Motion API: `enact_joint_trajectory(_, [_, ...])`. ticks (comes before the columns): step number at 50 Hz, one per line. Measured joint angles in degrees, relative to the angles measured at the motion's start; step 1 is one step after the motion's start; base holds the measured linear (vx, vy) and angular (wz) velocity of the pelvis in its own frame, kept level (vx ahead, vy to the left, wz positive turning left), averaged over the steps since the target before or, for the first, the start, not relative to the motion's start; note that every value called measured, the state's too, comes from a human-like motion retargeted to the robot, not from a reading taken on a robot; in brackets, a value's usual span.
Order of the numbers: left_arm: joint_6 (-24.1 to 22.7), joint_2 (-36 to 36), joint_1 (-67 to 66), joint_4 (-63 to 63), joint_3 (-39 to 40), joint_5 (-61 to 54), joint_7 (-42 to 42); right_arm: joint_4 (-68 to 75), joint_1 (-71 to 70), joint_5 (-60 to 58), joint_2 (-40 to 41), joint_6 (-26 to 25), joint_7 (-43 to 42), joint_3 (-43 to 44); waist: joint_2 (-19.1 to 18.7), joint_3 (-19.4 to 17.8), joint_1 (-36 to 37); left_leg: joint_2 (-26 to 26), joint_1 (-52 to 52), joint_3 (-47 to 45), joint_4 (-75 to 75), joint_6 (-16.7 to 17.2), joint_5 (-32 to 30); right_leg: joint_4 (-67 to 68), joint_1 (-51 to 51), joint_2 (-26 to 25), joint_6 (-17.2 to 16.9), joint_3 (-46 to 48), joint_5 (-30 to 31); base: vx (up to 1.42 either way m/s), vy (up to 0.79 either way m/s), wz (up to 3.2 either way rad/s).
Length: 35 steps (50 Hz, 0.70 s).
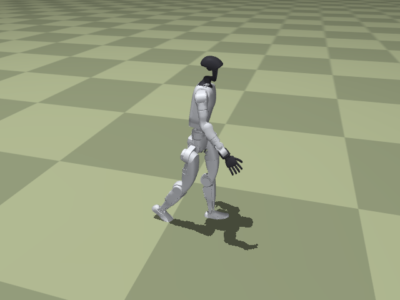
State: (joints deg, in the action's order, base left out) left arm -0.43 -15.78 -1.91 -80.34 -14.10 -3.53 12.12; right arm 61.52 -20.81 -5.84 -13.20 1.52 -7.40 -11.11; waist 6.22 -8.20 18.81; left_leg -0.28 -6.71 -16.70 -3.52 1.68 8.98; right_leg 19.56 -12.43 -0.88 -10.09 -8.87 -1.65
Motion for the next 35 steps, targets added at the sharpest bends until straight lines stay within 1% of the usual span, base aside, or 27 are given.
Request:
enact_joint_trajectory(3, [0.8, -0.2, 8.4, -3.6, -1.2, 1.9, -3.2, 6.0, 5.3, 0.6, 2.4, -1.4, -0.3, 0.3, -0.5, 2.1, -2.2, 0.8, 2.6, 1.7, 1.7, -0.3, 3.9, 16.7, 7.6, -1.6, 0.0, 2.0, 7.9, 0.64, 0.18, 0.29])
enact_joint_trajectory(5, [1.7, -0.4, 14.4, -5.0, -2.1, 3.3, -5.9, 9.3, 8.6, 1.2, 3.2, -2.5, -0.4, 0.6, -0.9, 3.0, -4.1, 1.0, 4.2, 2.9, 2.6, 0.1, 5.7, 26.7, 13.2, -1.0, 1.2, 5.3, 10.7, 0.59, 0.16, 0.43])
enact_joint_trajectory(7, [2.7, -0.7, 20.5, -4.9, -2.9, 4.7, -8.2, 11.8, 11.6, 1.7, 3.3, -3.2, 0.1, 0.5, -1.5, 3.2, -6.5, 1.1, 5.7, 4.1, 3.5, 1.0, 7.1, 33.5, 18.0, 1.4, 4.5, 9.8, 7.9, 0.55, 0.15, 0.54])
enact_joint_trajectory(8, [3.0, -1.0, 23.5, -4.5, -3.4, 5.2, -9.0, 12.7, 13.0, 1.8, 3.1, -3.4, 0.5, 0.3, -1.8, 3.1, -7.8, 1.0, 6.5, 4.7, 3.9, 1.4, 7.7, 35.6, 20.0, 2.9, 6.4, 12.0, 5.5, 0.52, 0.13, 0.63])
enact_joint_trajectory(10, [3.1, -1.6, 29.3, -2.5, -4.5, 5.7, -10.1, 13.9, 15.5, 1.9, 2.5, -3.6, 1.8, -0.5, -2.3, 2.7, -10.6, 0.8, 7.9, 6.2, 4.6, 2.2, 8.8, 37.3, 23.3, 5.6, 9.4, 15.9, 1.4, 0.50, 0.11, 0.71])
enact_joint_trajectory(13, [2.2, -3.0, 36.5, 2.5, -6.2, 5.0, -10.5, 14.4, 19.0, 1.4, 1.3, -3.6, 4.3, -2.1, -3.0, 1.9, -14.9, 0.2, 10.0, 8.6, 5.5, 2.7, 10.3, 32.8, 26.3, 7.7, 11.2, 19.7, -2.5, 0.48, 0.06, 0.77])
enact_joint_trajectory(15, [1.4, -4.0, 40.6, 6.4, -7.0, 4.0, -10.5, 14.3, 21.1, 1.2, 0.6, -3.6, 5.8, -2.9, -3.2, 1.2, -17.5, -0.2, 11.5, 10.2, 6.2, 2.8, 11.3, 26.2, 27.3, 7.9, 11.0, 20.8, -4.7, 0.48, 0.00, 0.76])
enact_joint_trajectory(18, [0.3, -5.5, 45.4, 12.1, -7.4, 1.4, -10.7, 14.0, 23.4, 1.5, 0.1, -4.1, 7.1, -2.8, -2.7, 0.0, -20.8, -1.5, 13.8, 12.2, 7.2, 2.7, 13.1, 10.4, 26.7, 7.6, 9.4, 20.1, -5.0, 0.49, -0.05, 0.68])
enact_joint_trajectory(20, [-0.2, -6.1, 47.8, 15.4, -7.3, -1.0, -11.4, 14.0, 24.2, 2.2, 0.0, -4.8, 7.4, -1.8, -1.8, -0.9, -22.7, -3.0, 15.6, 13.5, 8.0, 2.7, 14.3, -2.8, 25.0, 8.0, 7.8, 18.9, -3.1, 0.51, -0.09, 0.60])
enact_joint_trajectory(23, [-0.5, -6.5, 49.8, 19.0, -6.5, -3.5, -13.0, 14.3, 24.2, 2.1, 0.5, -6.8, 7.6, 1.2, -0.2, -2.5, -24.7, -5.1, 19.1, 15.1, 8.9, 2.2, 15.9, -17.7, 22.6, 9.6, 4.0, 17.4, 5.9, 0.54, -0.12, 0.39])
enact_joint_trajectory(25, [-0.4, -6.3, 49.7, 20.6, -5.9, -3.9, -13.5, 14.6, 23.6, 2.5, 0.9, -7.7, 8.0, 3.6, 0.0, -2.8, -25.1, -5.4, 20.7, 15.5, 9.1, 1.8, 16.3, -21.5, 21.8, 10.0, 2.4, 17.4, 10.6, 0.53, -0.14, 0.09])
enact_joint_trajectory(27, [-0.4, -5.8, 48.0, 21.5, -5.6, -3.8, -13.1, 14.6, 23.0, 4.4, 1.1, -7.6, 7.7, 5.4, -0.9, -2.2, -25.4, -4.8, 21.5, 15.7, 9.5, 1.9, 15.9, -21.8, 20.8, 9.6, 3.0, 18.0, 9.1, 0.53, -0.14, 0.01])
enact_joint_trajectory(30, [-0.2, -4.4, 43.7, 22.2, -5.0, -2.5, -11.3, 14.8, 20.8, 7.1, 0.5, -6.9, 6.9, 7.3, -2.5, -1.4, -25.7, -3.9, 22.1, 16.2, 10.8, 1.7, 14.3, -21.0, 18.8, 9.0, 3.5, 18.7, 4.3, 0.55, -0.16, 0.02])
enact_joint_trajectory(33, [0.5, -2.8, 37.0, 21.5, -4.6, 0.5, -8.6, 14.4, 18.3, 7.7, -0.4, -6.5, 6.5, 7.8, -3.1, -0.8, -25.4, -3.9, 22.1, 16.4, 14.8, 0.7, 11.2, -20.8, 16.0, 9.0, 3.5, 18.9, 1.3, 0.57, -0.19, -0.04])
enact_joint_trajectory(35, [1.4, -1.6, 31.7, 20.4, -4.4, 2.7, -6.8, 13.9, 16.4, 7.5, -1.1, -6.5, 6.0, 7.2, -2.8, -0.6, -24.8, -4.4, 20.7, 15.8, 20.2, -0.4, 8.3, -20.5, 14.1, 9.6, 3.8, 18.7, -0.4, 0.57, -0.20, -0.13])
